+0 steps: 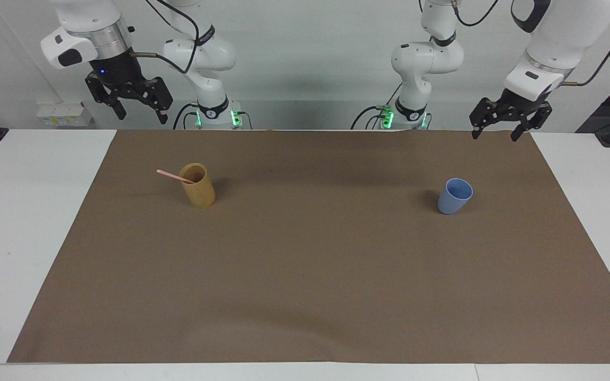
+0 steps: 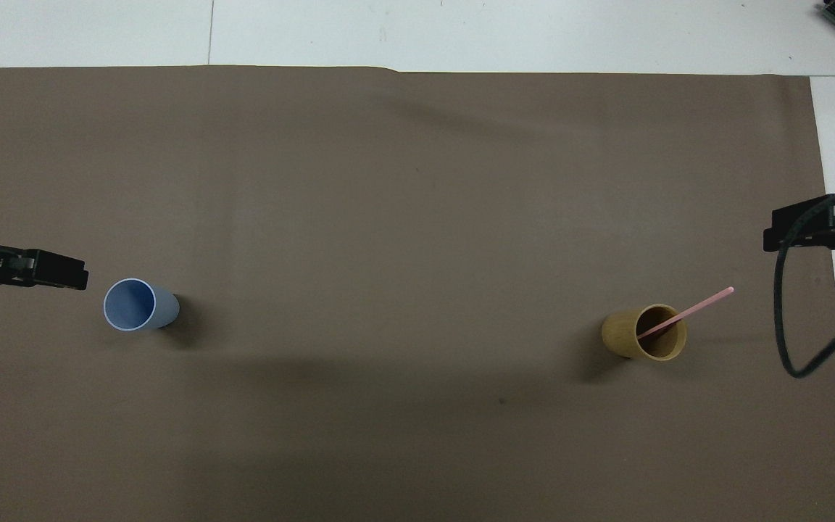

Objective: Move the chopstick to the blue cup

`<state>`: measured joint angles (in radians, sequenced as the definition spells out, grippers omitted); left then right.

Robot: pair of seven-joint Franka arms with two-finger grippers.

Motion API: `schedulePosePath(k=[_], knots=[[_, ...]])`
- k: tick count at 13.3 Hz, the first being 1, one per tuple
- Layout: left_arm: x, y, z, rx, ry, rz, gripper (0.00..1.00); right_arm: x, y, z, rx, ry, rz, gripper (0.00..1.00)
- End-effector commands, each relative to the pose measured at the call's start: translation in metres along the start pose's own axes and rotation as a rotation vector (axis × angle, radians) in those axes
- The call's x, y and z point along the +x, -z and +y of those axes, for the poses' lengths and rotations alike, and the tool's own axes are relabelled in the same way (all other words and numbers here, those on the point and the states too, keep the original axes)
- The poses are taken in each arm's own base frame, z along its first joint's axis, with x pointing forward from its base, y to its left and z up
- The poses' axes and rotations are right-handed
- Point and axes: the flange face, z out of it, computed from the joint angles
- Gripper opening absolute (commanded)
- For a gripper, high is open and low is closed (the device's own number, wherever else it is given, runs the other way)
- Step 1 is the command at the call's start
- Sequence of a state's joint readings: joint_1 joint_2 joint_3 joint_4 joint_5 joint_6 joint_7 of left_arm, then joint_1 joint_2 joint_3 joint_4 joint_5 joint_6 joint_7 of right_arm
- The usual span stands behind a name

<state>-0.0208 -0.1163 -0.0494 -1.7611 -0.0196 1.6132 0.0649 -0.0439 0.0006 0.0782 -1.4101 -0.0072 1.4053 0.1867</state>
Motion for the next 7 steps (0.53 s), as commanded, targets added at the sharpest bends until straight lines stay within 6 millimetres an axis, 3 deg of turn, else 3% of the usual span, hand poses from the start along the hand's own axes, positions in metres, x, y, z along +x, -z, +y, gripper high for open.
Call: schedulePosePath(k=[1, 7], knots=[[-0.001, -0.002, 0.001, 0.005, -0.015, 0.013, 1.0, 0.002, 0.002, 0.002, 0.021, 0.018, -0.001, 1.0], [-0.002, -0.015, -0.004, 0.006, -0.007, 0.025, 1.0, 0.002, 0.002, 0.003, 0.021, 0.018, -0.003, 1.0]])
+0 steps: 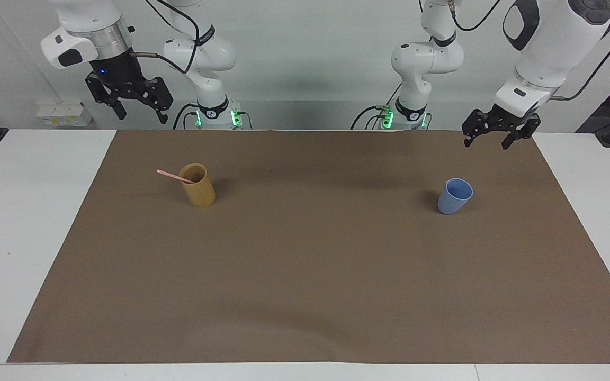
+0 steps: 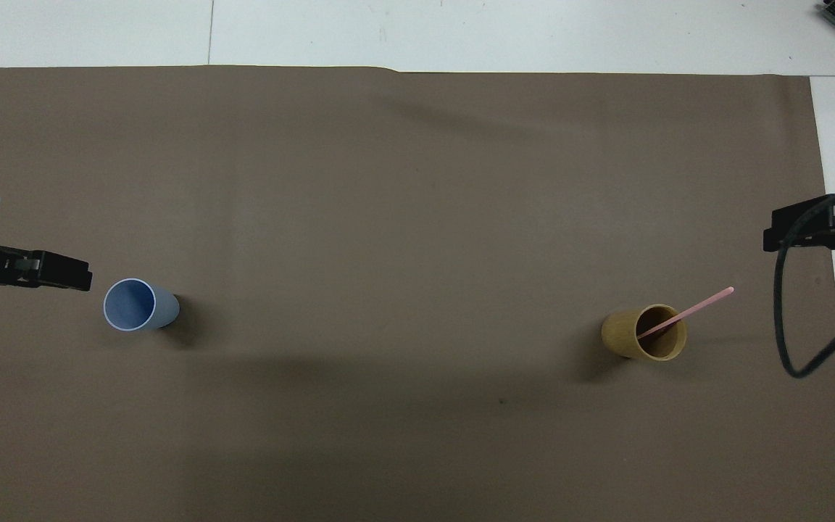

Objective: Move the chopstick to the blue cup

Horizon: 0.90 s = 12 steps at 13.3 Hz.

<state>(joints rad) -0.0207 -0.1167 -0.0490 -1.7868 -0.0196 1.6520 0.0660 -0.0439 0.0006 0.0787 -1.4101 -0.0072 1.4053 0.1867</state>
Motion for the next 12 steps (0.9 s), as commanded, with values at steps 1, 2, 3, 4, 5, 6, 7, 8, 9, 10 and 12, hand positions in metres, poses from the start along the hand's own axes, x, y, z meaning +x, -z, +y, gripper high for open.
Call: schedulePosePath(k=[1, 2, 3, 4, 5, 6, 7, 8, 9, 10, 12], knots=[[-0.006, -0.009, -0.004, 0.005, -0.007, 0.007, 1.0, 0.002, 0.002, 0.004, 0.021, 0.011, -0.001, 1.0], [-0.006, -0.009, -0.004, 0.006, -0.007, 0.009, 1.0, 0.003, 0.002, 0.004, 0.022, 0.008, 0.0, 1.0], [-0.004, -0.009, -0.003, 0.006, -0.008, 0.021, 1.0, 0.003, 0.001, 0.003, 0.022, 0.008, 0.0, 1.0], [-0.002, -0.008, -0.004, 0.007, -0.007, 0.034, 1.0, 0.002, -0.001, 0.003, 0.021, 0.01, -0.003, 1.0], [0.0, -0.012, -0.005, 0.007, -0.011, 0.03, 1.0, 0.003, 0.0, 0.002, 0.022, 0.011, 0.005, 1.0], [-0.001, -0.017, -0.005, 0.006, -0.011, 0.019, 1.0, 0.004, -0.001, 0.002, 0.024, 0.011, 0.015, 1.0], [-0.002, -0.021, -0.006, 0.006, -0.009, 0.015, 1.0, 0.002, 0.0, 0.002, 0.024, 0.011, 0.017, 1.0], [-0.003, -0.025, -0.006, 0.006, -0.009, 0.015, 1.0, 0.002, 0.0, 0.002, 0.023, 0.012, 0.015, 1.0], [-0.002, -0.028, -0.006, 0.006, -0.009, 0.016, 1.0, 0.001, 0.001, 0.003, 0.023, 0.016, 0.014, 1.0], [-0.002, -0.033, -0.006, 0.006, -0.009, 0.016, 1.0, 0.002, 0.0, 0.003, 0.023, 0.014, 0.014, 1.0], [-0.002, -0.034, -0.007, 0.006, -0.007, 0.018, 1.0, 0.001, 0.001, 0.003, 0.023, 0.016, 0.014, 1.0]])
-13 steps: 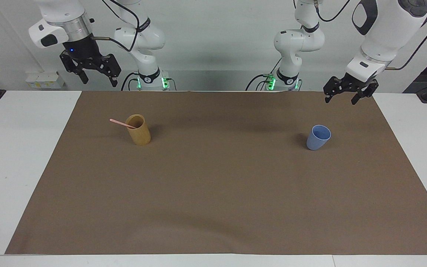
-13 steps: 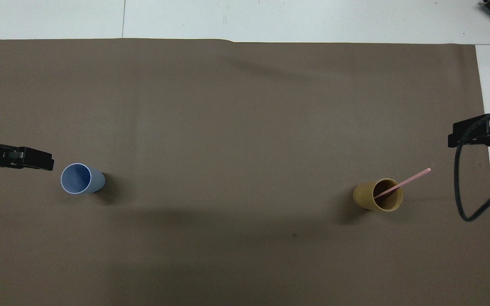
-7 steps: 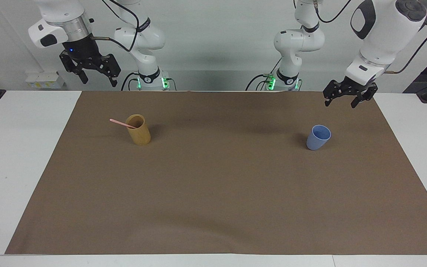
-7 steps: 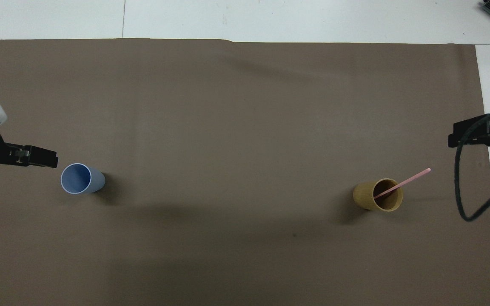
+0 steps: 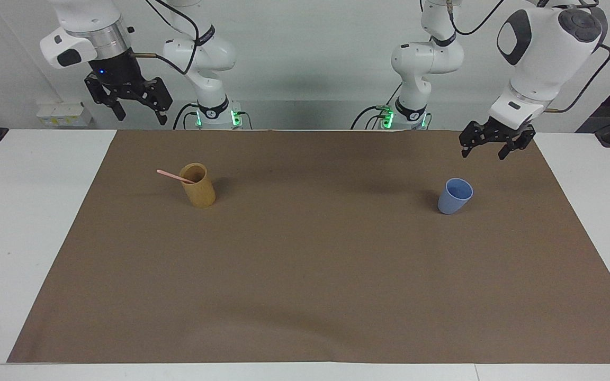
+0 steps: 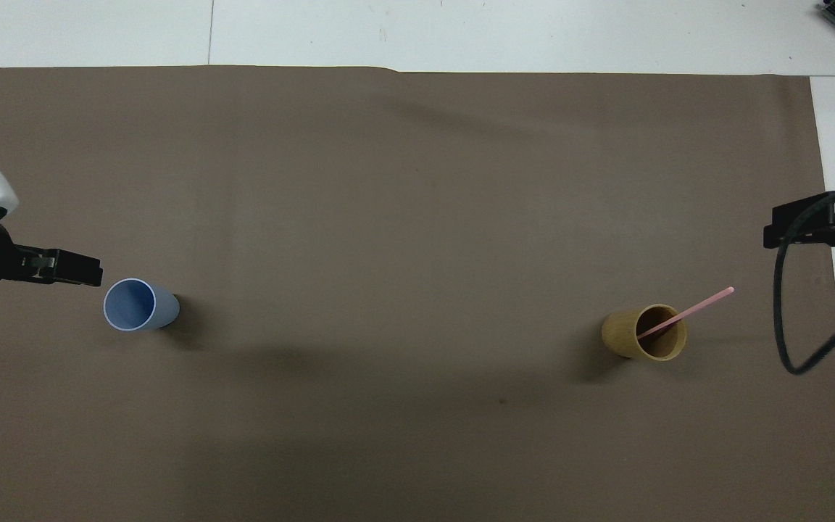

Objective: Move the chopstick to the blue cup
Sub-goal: 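Move the left gripper forward to the light blue cup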

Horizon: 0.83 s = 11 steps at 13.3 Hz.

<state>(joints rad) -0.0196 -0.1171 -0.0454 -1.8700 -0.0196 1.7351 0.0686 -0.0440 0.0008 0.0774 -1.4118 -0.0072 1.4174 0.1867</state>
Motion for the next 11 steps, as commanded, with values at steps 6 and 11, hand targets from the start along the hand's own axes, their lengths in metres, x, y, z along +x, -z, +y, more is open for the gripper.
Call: schedulePosePath(k=[6, 11], knots=[[-0.007, -0.026, -0.005, 0.005, -0.019, -0.001, 1.0, 0.0, 0.0, 0.002, 0.021, 0.015, 0.004, 1.0], [-0.013, -0.093, -0.045, 0.009, -0.052, 0.025, 1.0, 0.0, 0.0, 0.002, 0.021, 0.015, 0.004, 1.0]])
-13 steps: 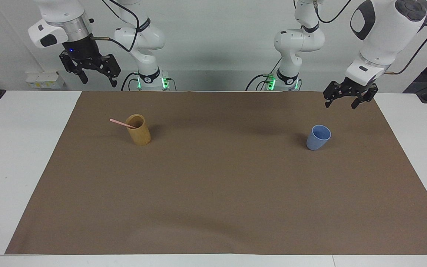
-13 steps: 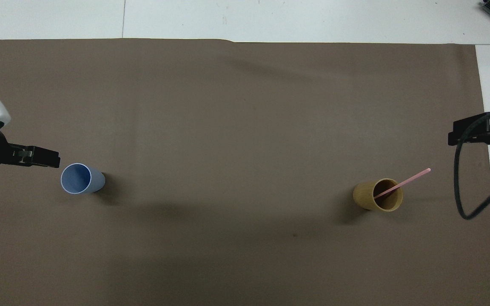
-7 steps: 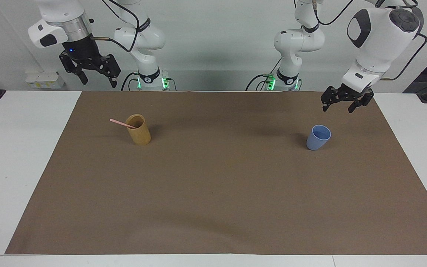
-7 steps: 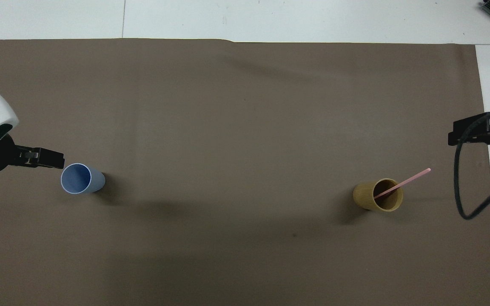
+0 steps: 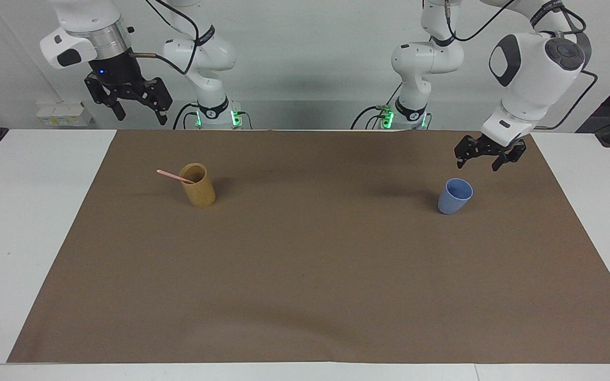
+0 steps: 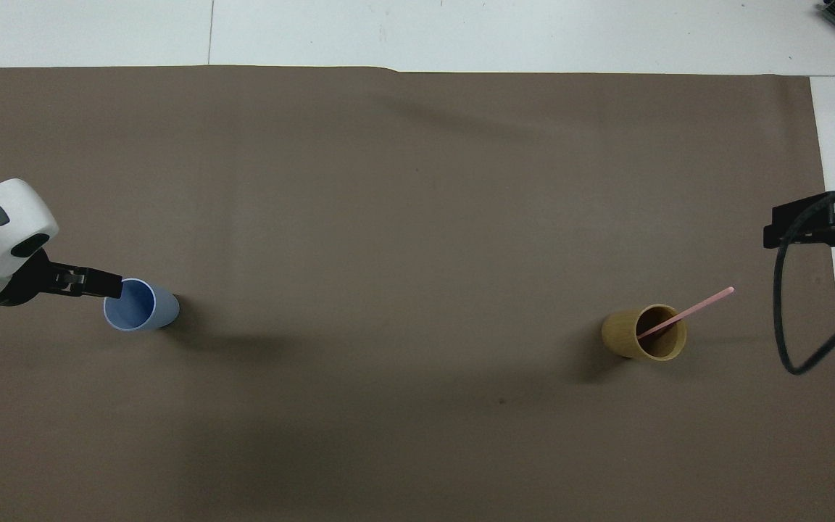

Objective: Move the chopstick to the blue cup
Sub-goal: 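Move the left gripper forward to the light blue cup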

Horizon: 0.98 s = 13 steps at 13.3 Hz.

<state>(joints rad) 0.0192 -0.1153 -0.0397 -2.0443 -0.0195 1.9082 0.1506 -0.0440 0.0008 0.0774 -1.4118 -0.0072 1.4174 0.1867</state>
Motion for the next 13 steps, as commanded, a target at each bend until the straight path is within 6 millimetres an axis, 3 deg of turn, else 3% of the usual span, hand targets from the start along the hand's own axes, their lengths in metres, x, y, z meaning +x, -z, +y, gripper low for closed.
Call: schedulePosePath(k=[1, 4, 7, 9, 13], knots=[[-0.009, -0.036, -0.026, 0.013, -0.033, 0.039, 1.0, 0.0, 0.0, 0.002, 0.021, 0.015, 0.002, 1.0], [0.006, -0.089, -0.032, 0.011, -0.031, 0.045, 1.0, 0.0, 0.0, 0.002, 0.021, 0.017, 0.004, 1.0], [0.007, -0.094, -0.032, 0.01, -0.028, 0.043, 0.99, 0.0, 0.0, 0.002, 0.021, 0.017, 0.002, 1.0], [0.006, -0.094, -0.032, 0.009, -0.034, 0.037, 0.63, 0.0, 0.0, 0.002, 0.021, 0.017, 0.004, 1.0], [0.003, -0.096, -0.028, 0.003, -0.042, 0.007, 0.31, 0.0, 0.0, 0.002, 0.021, 0.015, 0.004, 1.0]])
